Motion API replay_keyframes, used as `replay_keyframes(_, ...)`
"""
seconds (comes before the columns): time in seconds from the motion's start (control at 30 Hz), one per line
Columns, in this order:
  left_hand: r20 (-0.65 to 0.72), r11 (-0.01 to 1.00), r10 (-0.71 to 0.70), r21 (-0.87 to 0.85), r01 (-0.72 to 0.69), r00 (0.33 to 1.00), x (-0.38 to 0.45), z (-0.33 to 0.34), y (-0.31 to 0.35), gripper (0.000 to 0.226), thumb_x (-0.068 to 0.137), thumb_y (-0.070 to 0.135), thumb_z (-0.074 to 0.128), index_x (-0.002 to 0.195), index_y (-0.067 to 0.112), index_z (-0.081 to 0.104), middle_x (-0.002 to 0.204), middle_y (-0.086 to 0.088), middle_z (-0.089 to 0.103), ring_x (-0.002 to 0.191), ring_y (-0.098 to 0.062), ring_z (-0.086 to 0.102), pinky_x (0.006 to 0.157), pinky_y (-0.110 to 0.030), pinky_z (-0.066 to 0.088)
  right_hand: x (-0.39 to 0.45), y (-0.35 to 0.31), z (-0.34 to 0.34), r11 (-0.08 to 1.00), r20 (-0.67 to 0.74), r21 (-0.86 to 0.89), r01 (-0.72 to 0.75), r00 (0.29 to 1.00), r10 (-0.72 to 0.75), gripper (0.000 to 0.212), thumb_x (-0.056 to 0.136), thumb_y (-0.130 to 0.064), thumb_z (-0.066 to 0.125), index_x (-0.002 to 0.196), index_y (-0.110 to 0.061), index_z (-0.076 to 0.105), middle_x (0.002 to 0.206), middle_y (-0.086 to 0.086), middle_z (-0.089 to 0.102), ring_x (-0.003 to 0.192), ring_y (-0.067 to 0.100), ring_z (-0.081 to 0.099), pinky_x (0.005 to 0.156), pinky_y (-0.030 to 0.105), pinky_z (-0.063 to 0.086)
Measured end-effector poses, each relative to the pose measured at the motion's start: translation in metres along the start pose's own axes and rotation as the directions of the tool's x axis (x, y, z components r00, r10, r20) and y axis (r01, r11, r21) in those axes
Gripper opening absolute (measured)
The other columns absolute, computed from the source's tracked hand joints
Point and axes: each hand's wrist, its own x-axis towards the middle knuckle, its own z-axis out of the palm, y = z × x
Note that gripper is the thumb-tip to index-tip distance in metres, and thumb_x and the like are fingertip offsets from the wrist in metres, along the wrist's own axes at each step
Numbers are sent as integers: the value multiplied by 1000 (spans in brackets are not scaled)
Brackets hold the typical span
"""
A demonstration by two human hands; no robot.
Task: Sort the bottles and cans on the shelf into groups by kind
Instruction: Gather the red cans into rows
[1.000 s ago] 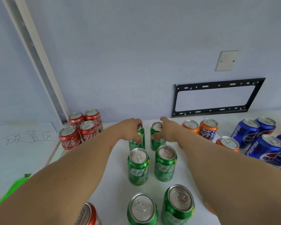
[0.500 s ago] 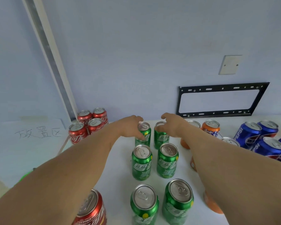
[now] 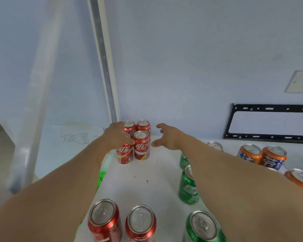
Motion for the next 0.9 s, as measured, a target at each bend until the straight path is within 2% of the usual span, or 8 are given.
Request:
replay_keyframes(0.1,112,988,-11,-150,28,994,-6,2,-12,60,73,2,83,110,29,44,92,16,54,101,-16,56,91,-30,43,12,-19,17,1000,61,-3,21,998,-21,79,84,-25,75,150,-21,31,143,6,46,129,28,47,104,38,39)
replay_keyframes(0.17,156,981,4,-191,26,988,-3,4,-20,60,76,-7,77,108,31,44,91,16,55,100,-16,58,90,-29,42,23,-28,30,998,65,-37,41,997,-38,84,74,-31,79,146,-29,35,136,3,53,124,28,53,102,42,44)
replay_keyframes(0.27,190,975,16,-219,27,982,9,6,-34,66,70,-4,81,117,30,50,103,7,67,104,-17,64,100,-40,48,64,-12,54,998,71,-55,20,997,-16,90,59,-35,82,138,-33,38,131,0,55,117,27,58,94,46,51)
replay_keyframes(0.43,163,970,-3,-238,42,987,20,19,-47,78,64,1,84,127,29,48,111,5,67,102,-14,64,99,-40,49,60,-23,67,997,22,-82,11,1000,-10,104,72,-26,80,153,-29,15,147,6,33,129,34,46,103,45,44)
replay_keyframes(0.57,117,977,55,-211,-29,992,21,26,-46,60,69,-2,80,103,37,50,99,12,64,89,-4,62,89,-30,50,65,-22,71,995,-23,-99,-21,1000,19,89,74,-30,79,145,-22,26,138,12,38,122,34,51,99,45,47)
replay_keyframes(0.67,156,985,19,-172,8,988,17,20,-44,61,72,5,79,116,30,44,95,9,59,94,-16,60,78,-29,47,55,-19,64,995,-17,-92,-44,999,43,91,74,-34,80,146,-19,25,138,9,40,122,31,52,99,43,47)
replay_keyframes(0.77,191,989,-37,-133,63,981,4,13,-38,62,72,12,79,117,28,40,95,2,57,100,-26,61,63,-31,51,36,-16,56,995,-27,-79,-64,998,62,91,76,-32,79,147,-18,24,139,8,42,122,30,52,100,44,47)
replay_keyframes(0.9,243,984,-77,-139,113,967,-18,5,-28,63,70,14,83,117,28,43,106,-2,57,105,-29,58,81,-44,57,8,-14,49,993,-22,-79,-87,996,86,84,81,-33,76,145,-17,25,139,10,46,121,31,54,99,47,48)
